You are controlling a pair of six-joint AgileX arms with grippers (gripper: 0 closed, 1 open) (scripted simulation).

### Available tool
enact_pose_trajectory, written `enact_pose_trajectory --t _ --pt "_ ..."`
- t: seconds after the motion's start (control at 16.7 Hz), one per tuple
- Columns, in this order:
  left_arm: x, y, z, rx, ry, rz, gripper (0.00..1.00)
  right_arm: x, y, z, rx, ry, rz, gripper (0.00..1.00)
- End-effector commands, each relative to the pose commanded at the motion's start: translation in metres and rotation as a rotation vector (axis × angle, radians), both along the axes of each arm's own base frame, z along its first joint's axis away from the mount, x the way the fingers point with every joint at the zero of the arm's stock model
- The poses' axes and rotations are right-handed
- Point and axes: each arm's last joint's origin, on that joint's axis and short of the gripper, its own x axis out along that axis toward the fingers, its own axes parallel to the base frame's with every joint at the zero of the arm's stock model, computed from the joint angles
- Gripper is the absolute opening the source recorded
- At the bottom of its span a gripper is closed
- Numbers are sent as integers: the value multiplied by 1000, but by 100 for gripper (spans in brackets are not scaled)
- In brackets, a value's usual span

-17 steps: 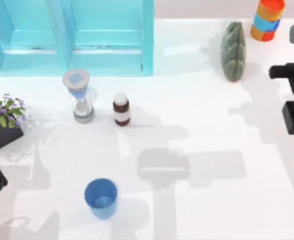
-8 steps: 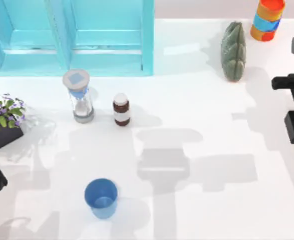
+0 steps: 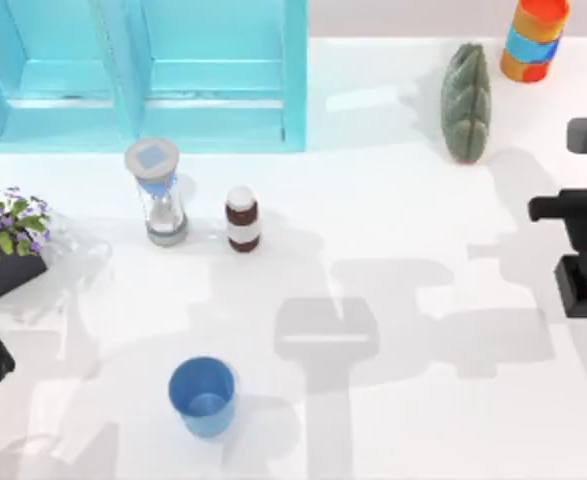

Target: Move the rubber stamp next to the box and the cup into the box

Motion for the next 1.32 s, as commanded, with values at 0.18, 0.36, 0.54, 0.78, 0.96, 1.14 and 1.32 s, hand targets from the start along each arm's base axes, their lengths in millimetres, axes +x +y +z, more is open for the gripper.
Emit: enact_pose_trajectory --t 0.18,0.36,0.54,0.78,0.96,1.14,1.32 --pt "0 0 0 0 0 0 100 0 0 0 0 0 0 15" --pt "0 0 0 0 0 0 100 0 0 0 0 0 0 38" --pt "0 0 0 0 0 0 100 0 0 0 0 0 0 60" --pt "0 0 0 0 0 0 100 0 0 0 0 0 0 90" --pt "0 0 0 0 0 0 100 0 0 0 0 0 0 100" --pt "0 0 0 0 0 0 100 0 0 0 0 0 0 100" --pt "0 0 0 0 0 0 100 0 0 0 0 0 0 100"
